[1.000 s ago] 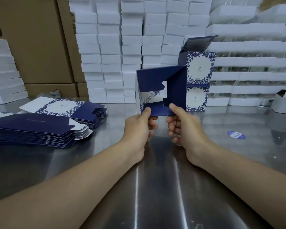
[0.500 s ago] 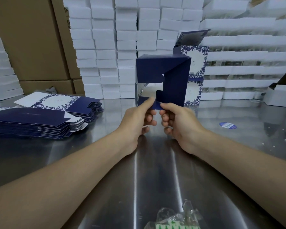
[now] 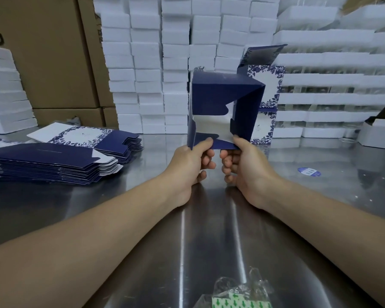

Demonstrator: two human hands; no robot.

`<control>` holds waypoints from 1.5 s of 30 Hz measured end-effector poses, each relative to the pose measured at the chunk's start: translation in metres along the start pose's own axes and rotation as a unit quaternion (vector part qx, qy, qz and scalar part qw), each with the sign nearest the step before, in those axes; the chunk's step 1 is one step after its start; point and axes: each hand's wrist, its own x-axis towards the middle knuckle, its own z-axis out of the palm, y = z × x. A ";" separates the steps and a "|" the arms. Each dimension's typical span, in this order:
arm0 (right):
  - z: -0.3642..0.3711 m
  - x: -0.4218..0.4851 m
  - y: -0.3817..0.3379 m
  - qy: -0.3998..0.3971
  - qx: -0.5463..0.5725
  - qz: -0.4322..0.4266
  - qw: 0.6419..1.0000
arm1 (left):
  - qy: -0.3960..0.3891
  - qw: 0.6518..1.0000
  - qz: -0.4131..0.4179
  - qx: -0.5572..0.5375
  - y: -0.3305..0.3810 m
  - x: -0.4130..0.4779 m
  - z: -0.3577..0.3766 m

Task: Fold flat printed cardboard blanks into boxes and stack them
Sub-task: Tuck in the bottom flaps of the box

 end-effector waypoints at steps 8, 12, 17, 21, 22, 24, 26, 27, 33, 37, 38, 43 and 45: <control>-0.002 0.000 -0.003 -0.010 0.012 0.011 1.000 | 0.008 0.999 -0.020 -0.027 0.002 0.000 -0.003; 0.000 0.000 0.000 0.001 -0.006 -0.004 1.000 | 0.008 1.000 -0.012 -0.022 0.003 -0.004 -0.002; 0.001 -0.002 0.000 0.010 -0.005 -0.006 1.000 | 0.045 0.998 -0.014 -0.038 0.006 -0.011 0.003; 0.003 -0.004 -0.001 0.013 0.013 -0.003 1.000 | 0.067 0.997 -0.012 -0.045 0.005 -0.014 0.006; 0.003 -0.005 0.000 0.007 0.023 -0.002 1.000 | 0.068 0.996 -0.010 -0.048 0.005 -0.016 0.006; 0.004 -0.007 0.001 -0.014 0.037 0.003 0.999 | 0.063 0.997 -0.006 -0.046 0.005 -0.018 0.008; 0.005 -0.010 0.002 -0.032 0.026 0.004 0.999 | 0.055 0.998 0.001 -0.033 0.004 -0.020 0.008; 0.006 -0.010 0.002 -0.033 0.021 0.005 0.999 | 0.052 0.998 0.005 -0.024 0.004 -0.020 0.008; 0.004 -0.010 -0.001 0.008 0.051 0.005 0.999 | 0.037 0.999 0.000 -0.009 0.003 -0.017 0.011; 0.001 -0.009 -0.003 0.019 0.025 0.006 0.999 | 0.039 0.999 0.002 0.007 0.002 -0.015 0.013; 0.000 -0.008 -0.004 0.016 0.021 0.008 1.000 | 0.039 0.999 0.003 0.012 0.002 -0.015 0.013; 0.001 -0.005 -0.003 -0.030 -0.004 0.021 0.999 | 0.035 0.999 0.009 0.007 0.001 -0.014 0.011; 0.002 -0.002 0.000 -0.032 -0.008 0.022 0.999 | 0.034 0.999 0.009 0.002 0.002 -0.014 0.012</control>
